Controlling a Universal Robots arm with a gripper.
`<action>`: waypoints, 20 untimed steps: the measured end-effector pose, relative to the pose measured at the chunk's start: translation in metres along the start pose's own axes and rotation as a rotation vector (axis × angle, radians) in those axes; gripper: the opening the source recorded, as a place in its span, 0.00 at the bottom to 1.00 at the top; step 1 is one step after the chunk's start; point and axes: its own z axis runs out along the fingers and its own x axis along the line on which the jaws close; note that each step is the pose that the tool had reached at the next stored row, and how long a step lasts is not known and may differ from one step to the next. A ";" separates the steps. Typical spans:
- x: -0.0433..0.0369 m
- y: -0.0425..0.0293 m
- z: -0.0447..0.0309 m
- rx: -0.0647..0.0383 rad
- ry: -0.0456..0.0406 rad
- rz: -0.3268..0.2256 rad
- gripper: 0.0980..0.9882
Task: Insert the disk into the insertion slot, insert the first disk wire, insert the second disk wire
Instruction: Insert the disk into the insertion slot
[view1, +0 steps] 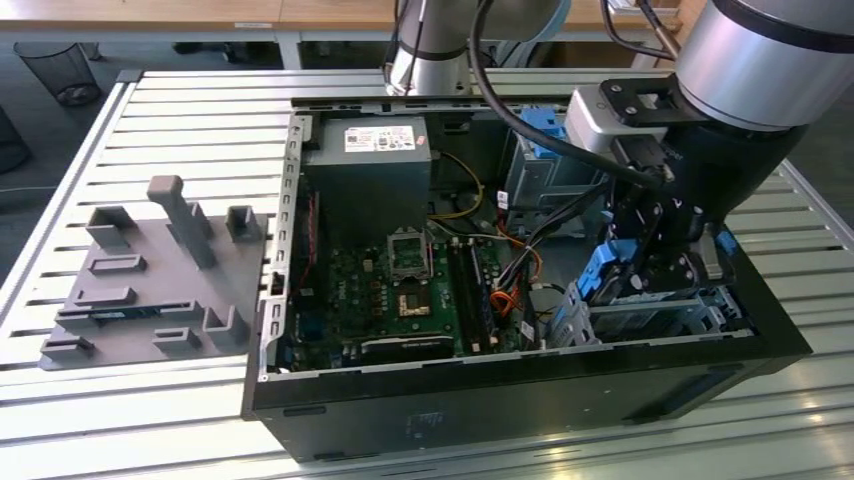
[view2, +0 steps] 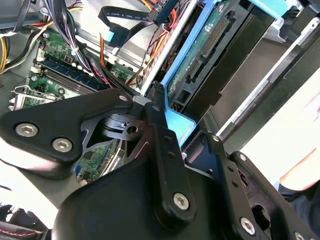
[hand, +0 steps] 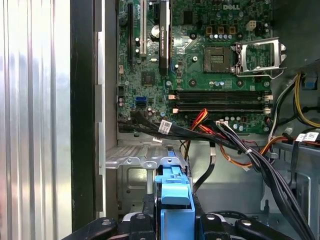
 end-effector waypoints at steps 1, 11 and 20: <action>0.0000 0.0000 0.0011 0.000 -0.0001 0.000 0.30; 0.0000 0.0001 0.0047 0.000 -0.0001 0.000 0.38; 0.0000 0.0001 0.0042 0.000 0.0002 0.000 0.16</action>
